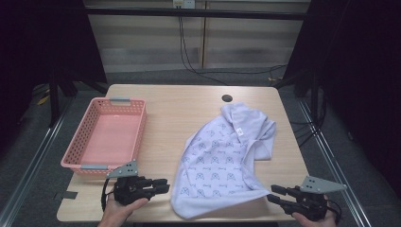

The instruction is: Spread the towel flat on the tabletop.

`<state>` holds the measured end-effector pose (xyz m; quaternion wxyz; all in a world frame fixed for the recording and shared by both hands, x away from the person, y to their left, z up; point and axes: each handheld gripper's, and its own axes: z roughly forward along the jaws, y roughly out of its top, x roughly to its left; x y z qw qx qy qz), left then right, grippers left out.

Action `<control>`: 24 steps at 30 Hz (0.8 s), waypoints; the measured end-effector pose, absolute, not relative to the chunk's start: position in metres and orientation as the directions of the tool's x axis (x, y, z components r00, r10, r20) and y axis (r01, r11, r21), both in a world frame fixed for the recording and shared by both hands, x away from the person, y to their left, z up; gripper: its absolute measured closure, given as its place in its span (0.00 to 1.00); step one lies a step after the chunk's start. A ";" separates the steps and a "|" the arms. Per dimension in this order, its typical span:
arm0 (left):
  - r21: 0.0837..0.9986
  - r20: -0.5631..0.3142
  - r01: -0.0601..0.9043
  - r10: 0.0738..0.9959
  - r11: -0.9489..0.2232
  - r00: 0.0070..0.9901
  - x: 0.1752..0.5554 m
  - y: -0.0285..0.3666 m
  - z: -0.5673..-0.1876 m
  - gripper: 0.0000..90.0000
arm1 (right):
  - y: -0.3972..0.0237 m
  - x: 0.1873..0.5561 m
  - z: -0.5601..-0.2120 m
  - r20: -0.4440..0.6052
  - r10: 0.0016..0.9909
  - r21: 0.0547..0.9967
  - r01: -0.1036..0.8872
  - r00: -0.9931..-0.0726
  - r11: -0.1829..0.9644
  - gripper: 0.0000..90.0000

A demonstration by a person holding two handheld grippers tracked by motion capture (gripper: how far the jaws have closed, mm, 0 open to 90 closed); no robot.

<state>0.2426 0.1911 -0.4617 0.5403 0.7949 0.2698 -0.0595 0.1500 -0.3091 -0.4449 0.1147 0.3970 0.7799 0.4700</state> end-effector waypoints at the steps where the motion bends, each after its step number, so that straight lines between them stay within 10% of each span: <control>1: 0.827 -0.386 0.493 0.365 -0.271 0.847 0.243 0.191 -0.462 0.77 | -0.309 0.150 -0.445 0.194 0.727 0.824 0.511 -0.658 0.243 0.64; 16: 0.705 -0.287 0.496 0.435 -0.507 0.853 0.308 0.116 -0.499 0.67 | -0.323 0.157 -0.465 0.199 0.764 0.783 0.568 -0.613 0.252 0.50; 20: 0.694 -0.209 0.478 0.484 -0.538 0.850 0.304 0.118 -0.501 0.95 | -0.328 0.158 -0.463 0.198 0.770 0.790 0.564 -0.606 0.240 0.50; 24: 0.682 -0.235 0.511 0.504 -0.523 0.831 0.303 0.126 -0.500 0.98 | -0.336 0.154 -0.460 0.194 0.788 0.796 0.563 -0.585 0.223 0.49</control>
